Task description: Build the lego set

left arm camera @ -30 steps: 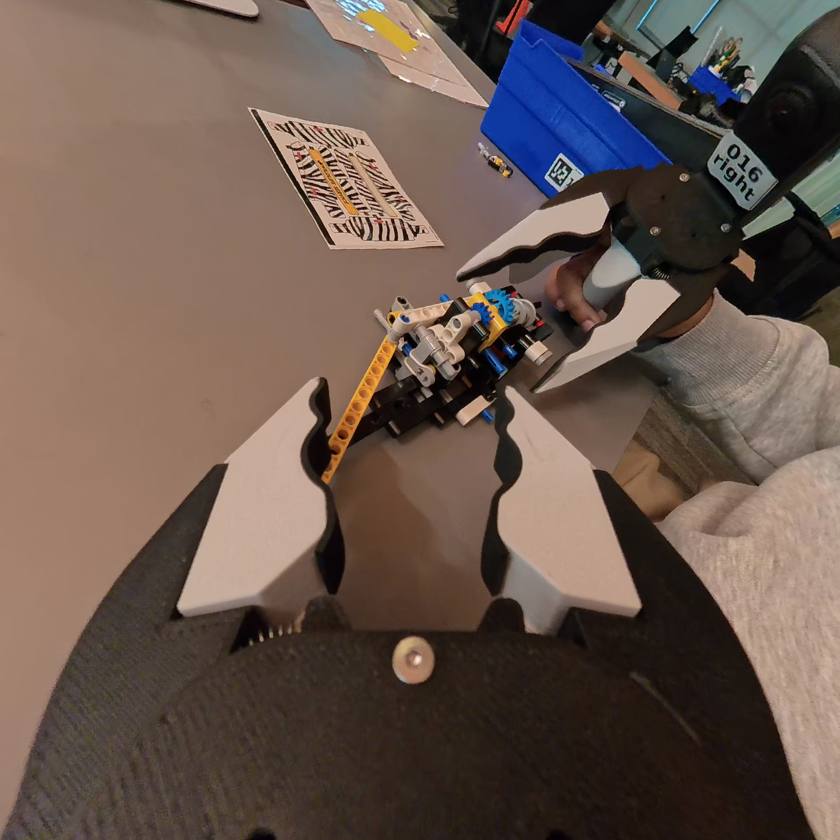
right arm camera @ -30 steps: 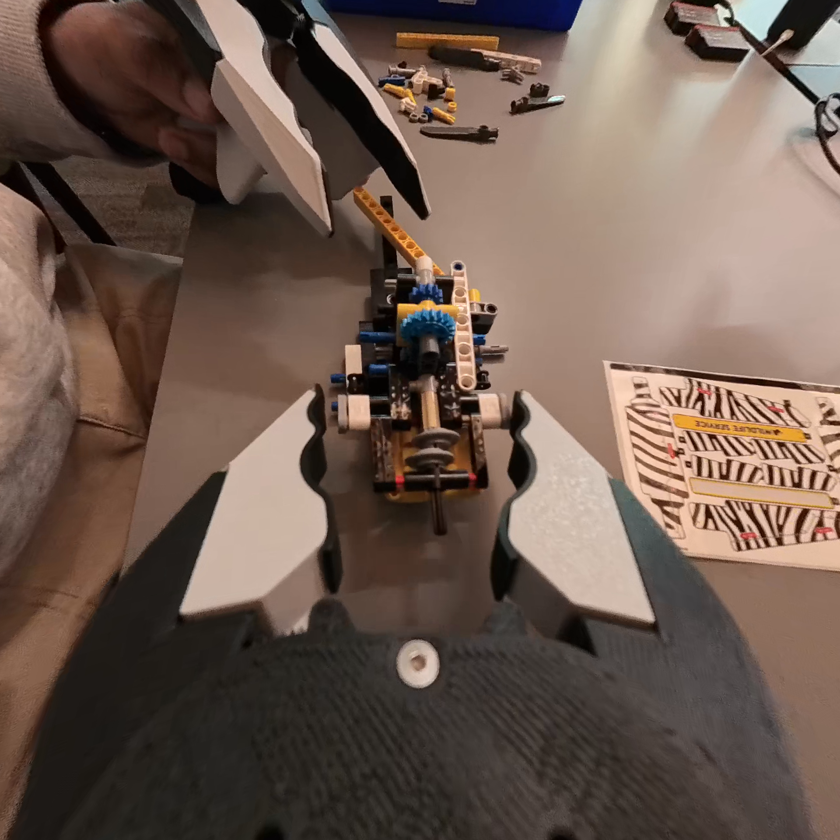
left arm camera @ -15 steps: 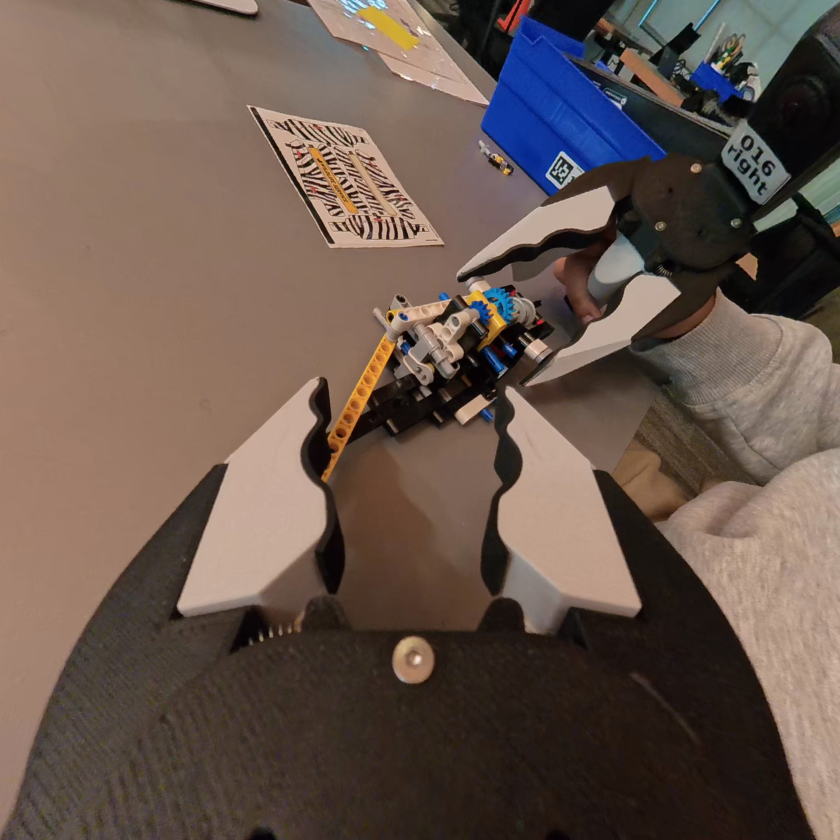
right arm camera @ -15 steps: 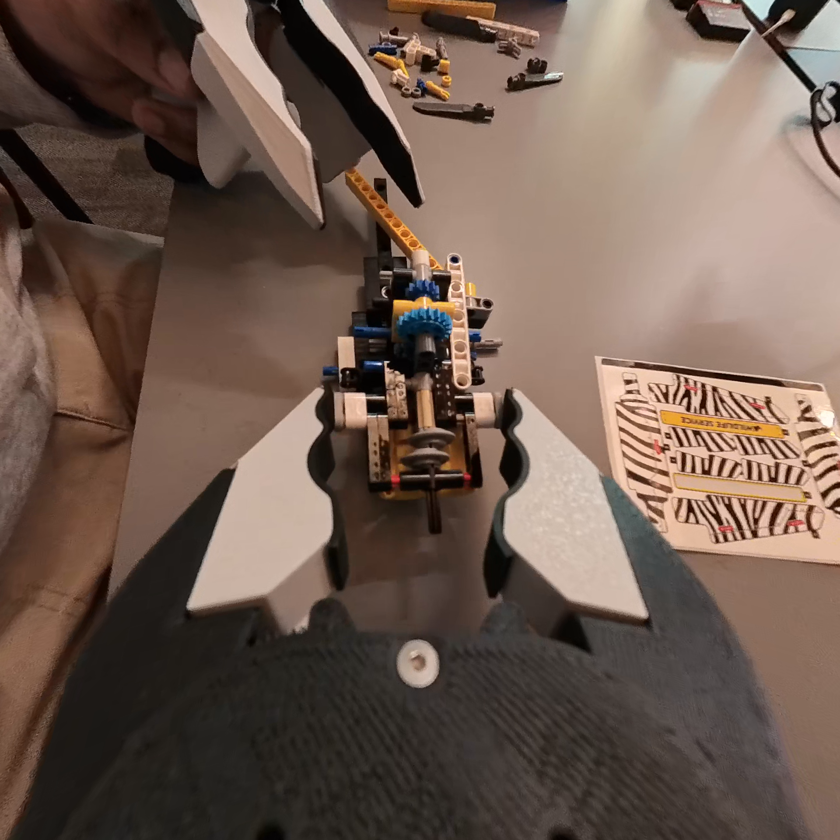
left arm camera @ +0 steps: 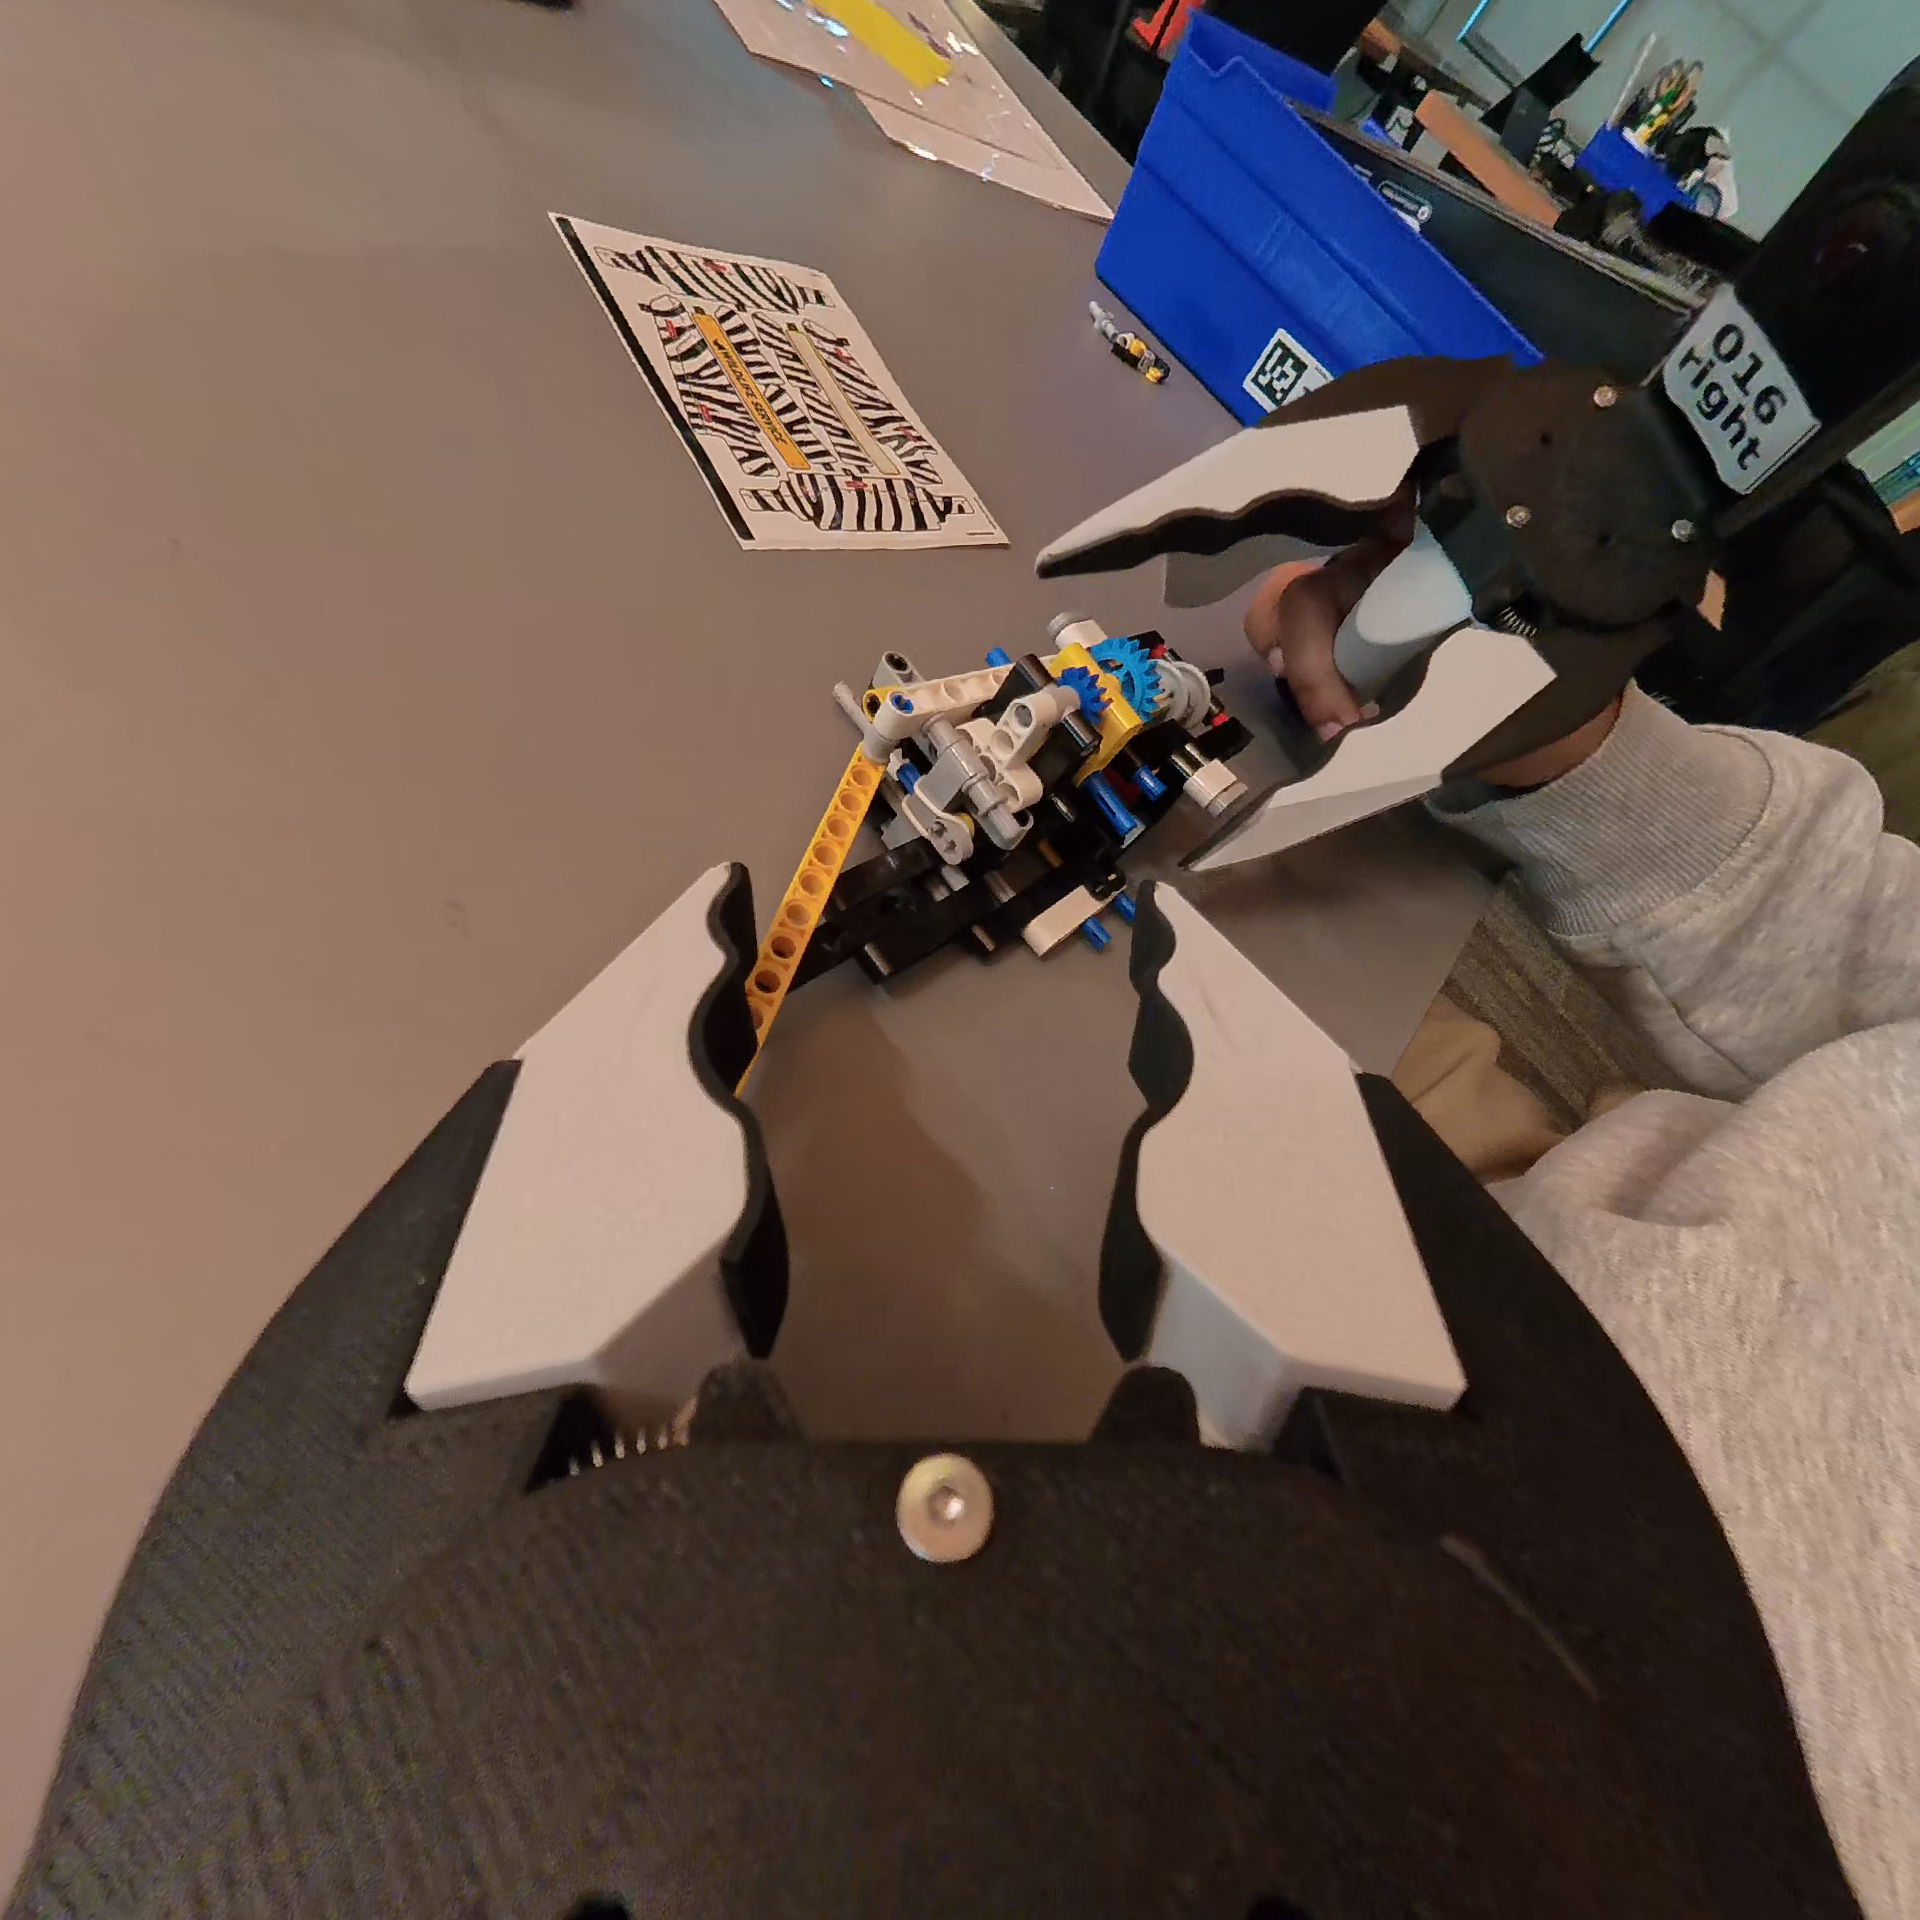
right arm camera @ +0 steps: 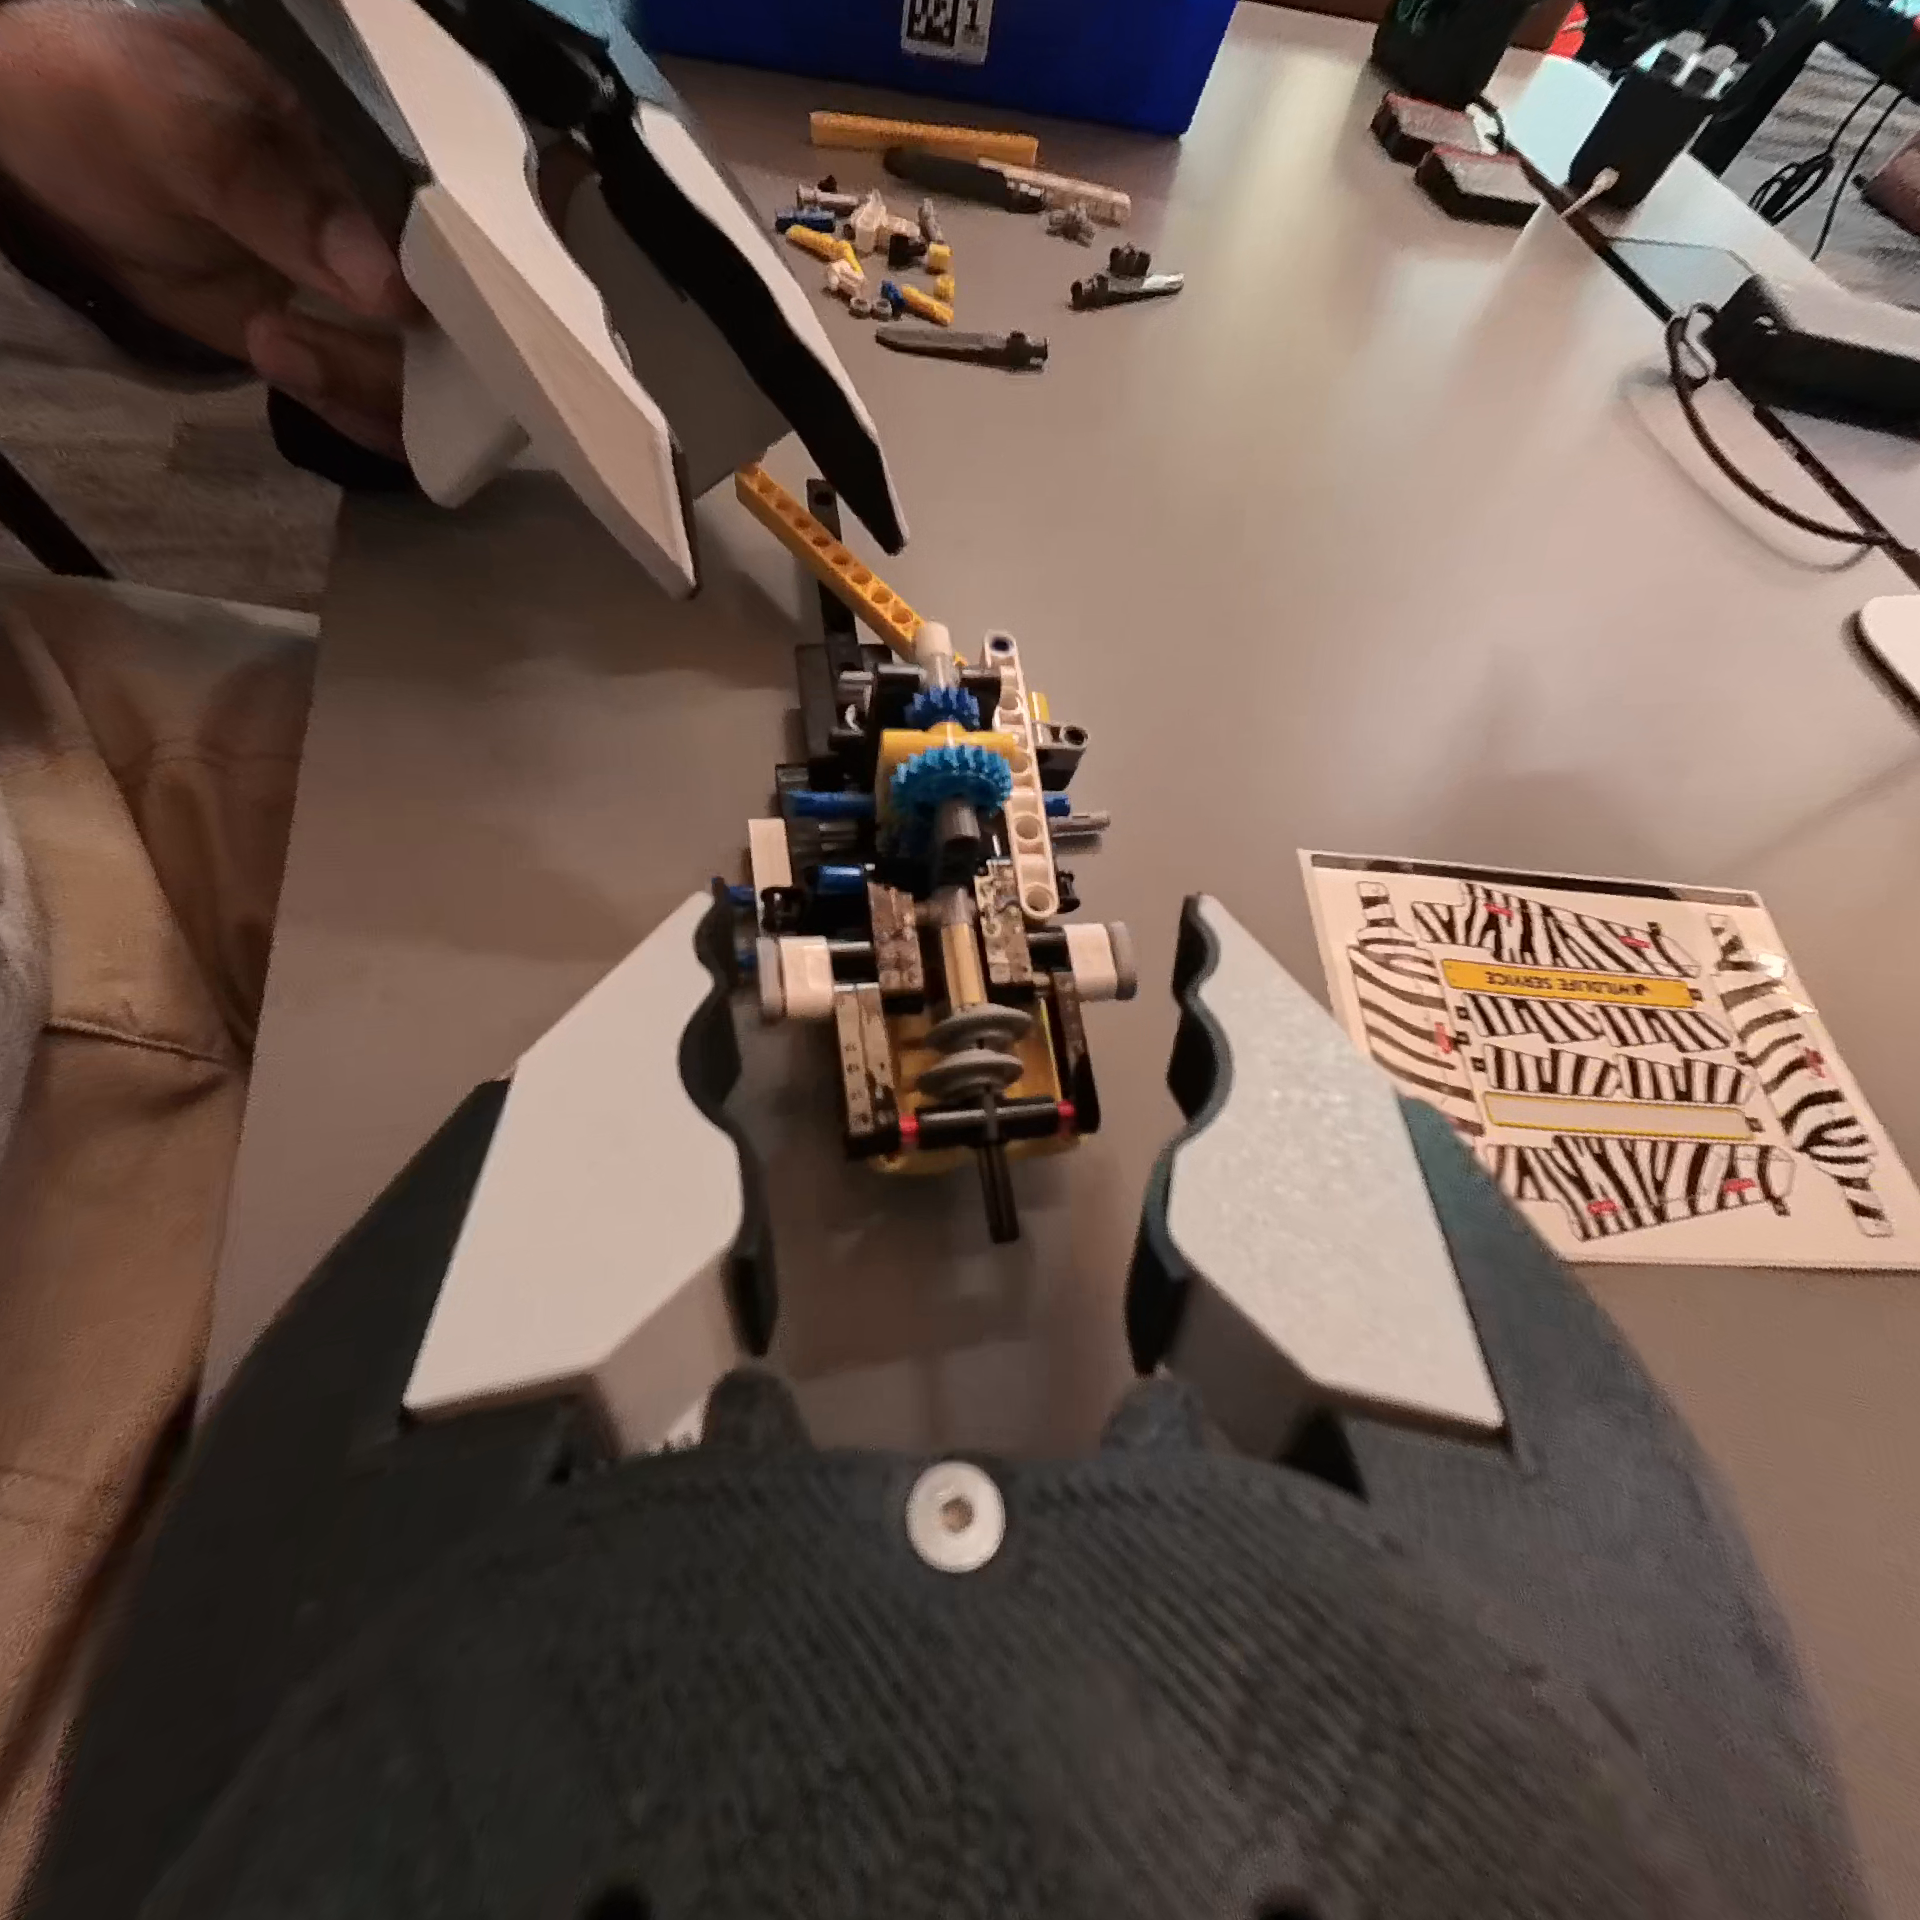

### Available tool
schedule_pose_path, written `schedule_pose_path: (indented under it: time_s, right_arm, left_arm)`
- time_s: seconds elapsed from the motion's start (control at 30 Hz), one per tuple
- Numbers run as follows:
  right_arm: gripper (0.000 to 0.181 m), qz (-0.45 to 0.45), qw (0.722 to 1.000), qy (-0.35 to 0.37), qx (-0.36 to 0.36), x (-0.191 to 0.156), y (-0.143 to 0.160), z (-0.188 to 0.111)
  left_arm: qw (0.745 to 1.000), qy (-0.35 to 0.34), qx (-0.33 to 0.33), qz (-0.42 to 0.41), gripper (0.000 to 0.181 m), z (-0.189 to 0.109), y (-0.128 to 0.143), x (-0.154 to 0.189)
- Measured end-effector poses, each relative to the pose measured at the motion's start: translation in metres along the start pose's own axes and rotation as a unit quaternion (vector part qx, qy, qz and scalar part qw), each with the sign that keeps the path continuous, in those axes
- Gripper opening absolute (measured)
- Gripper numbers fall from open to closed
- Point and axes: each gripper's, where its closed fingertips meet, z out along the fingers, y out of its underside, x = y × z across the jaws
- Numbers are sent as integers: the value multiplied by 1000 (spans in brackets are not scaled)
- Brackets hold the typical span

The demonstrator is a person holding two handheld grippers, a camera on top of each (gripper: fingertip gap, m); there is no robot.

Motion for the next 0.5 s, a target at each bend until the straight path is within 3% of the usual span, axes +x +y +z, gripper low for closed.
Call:
schedule_pose_path:
  time_s: [0.4,0.5]
  right_arm:
    - [71,15,999,20,-37,3,1,8]
    - [58,11,999,25,-34,4,-1,8]
  left_arm:
    - [1000,1,-1,-1,67,-2,1,-1]
    - [1000,-12,3,7,67,-6,-2,-7]
